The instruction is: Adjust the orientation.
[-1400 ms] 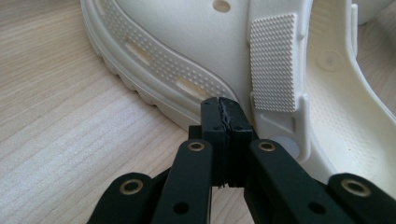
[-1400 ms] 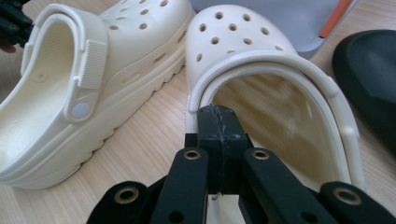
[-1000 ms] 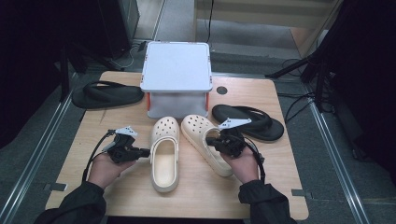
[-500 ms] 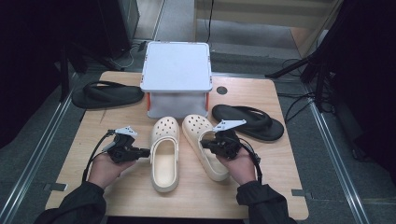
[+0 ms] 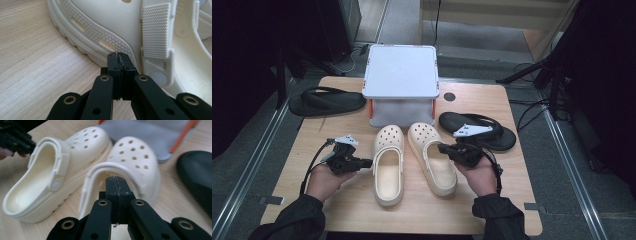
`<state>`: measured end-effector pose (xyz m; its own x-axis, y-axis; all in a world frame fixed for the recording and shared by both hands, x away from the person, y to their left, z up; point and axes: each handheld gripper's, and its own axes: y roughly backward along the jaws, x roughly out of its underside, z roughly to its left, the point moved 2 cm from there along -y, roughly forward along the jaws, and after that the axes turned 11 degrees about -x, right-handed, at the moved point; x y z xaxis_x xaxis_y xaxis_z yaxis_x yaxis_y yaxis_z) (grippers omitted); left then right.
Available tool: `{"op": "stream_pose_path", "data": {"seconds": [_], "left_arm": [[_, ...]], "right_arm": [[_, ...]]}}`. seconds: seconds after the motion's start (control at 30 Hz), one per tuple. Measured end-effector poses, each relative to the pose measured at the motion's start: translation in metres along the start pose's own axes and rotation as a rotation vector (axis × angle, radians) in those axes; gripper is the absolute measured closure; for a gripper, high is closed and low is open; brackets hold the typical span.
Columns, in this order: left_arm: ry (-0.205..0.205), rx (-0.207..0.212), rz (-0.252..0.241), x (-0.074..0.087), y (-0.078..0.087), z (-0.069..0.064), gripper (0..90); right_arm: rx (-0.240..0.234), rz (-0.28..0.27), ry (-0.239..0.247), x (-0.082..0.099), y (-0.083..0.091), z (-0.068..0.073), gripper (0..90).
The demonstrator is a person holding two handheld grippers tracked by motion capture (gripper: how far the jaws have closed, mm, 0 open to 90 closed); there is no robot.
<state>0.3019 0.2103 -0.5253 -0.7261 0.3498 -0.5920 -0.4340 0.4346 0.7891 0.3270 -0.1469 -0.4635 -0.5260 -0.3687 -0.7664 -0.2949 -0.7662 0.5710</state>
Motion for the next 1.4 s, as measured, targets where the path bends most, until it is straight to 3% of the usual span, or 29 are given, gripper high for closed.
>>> {"op": "stream_pose_path", "data": {"seconds": [0.1,0.27,0.37,0.43,0.5,0.6,0.7,0.8,1.1,1.4], "left_arm": [[0.004,-0.004,0.007,0.000,-0.003,0.001,89.3],[0.007,-0.014,0.018,0.000,-0.006,0.003,89.3],[0.010,-0.014,0.019,0.000,-0.007,0.004,89.3],[0.009,-0.013,0.017,0.000,-0.007,0.003,89.3],[0.009,-0.014,0.017,0.000,-0.007,0.003,89.4],[0.018,-0.010,0.012,0.000,-0.008,0.002,89.5],[0.004,-0.006,0.017,0.000,-0.009,-0.001,89.5],[0.000,-0.005,0.012,-0.001,-0.010,-0.004,89.5],[-0.002,0.013,0.009,-0.002,-0.012,-0.009,89.6],[-0.015,0.042,0.002,-0.002,-0.015,-0.018,89.4]], "right_arm": [[0.040,-0.008,-0.026,0.003,0.006,-0.012,90.0],[0.082,0.020,-0.060,0.009,-0.004,-0.029,90.0],[0.083,-0.016,-0.079,0.008,-0.007,-0.035,90.0],[0.140,-0.004,-0.083,0.009,-0.007,-0.041,90.0],[0.132,-0.012,-0.116,0.011,-0.006,-0.048,90.0],[0.125,0.039,-0.139,0.016,-0.013,-0.053,90.0],[0.108,0.074,-0.126,0.017,-0.022,-0.053,90.0],[0.110,0.071,-0.103,0.015,-0.024,-0.051,90.0],[0.058,0.070,-0.109,0.015,-0.026,-0.046,90.0],[0.040,0.075,-0.103,0.015,-0.029,-0.039,90.0]]}}
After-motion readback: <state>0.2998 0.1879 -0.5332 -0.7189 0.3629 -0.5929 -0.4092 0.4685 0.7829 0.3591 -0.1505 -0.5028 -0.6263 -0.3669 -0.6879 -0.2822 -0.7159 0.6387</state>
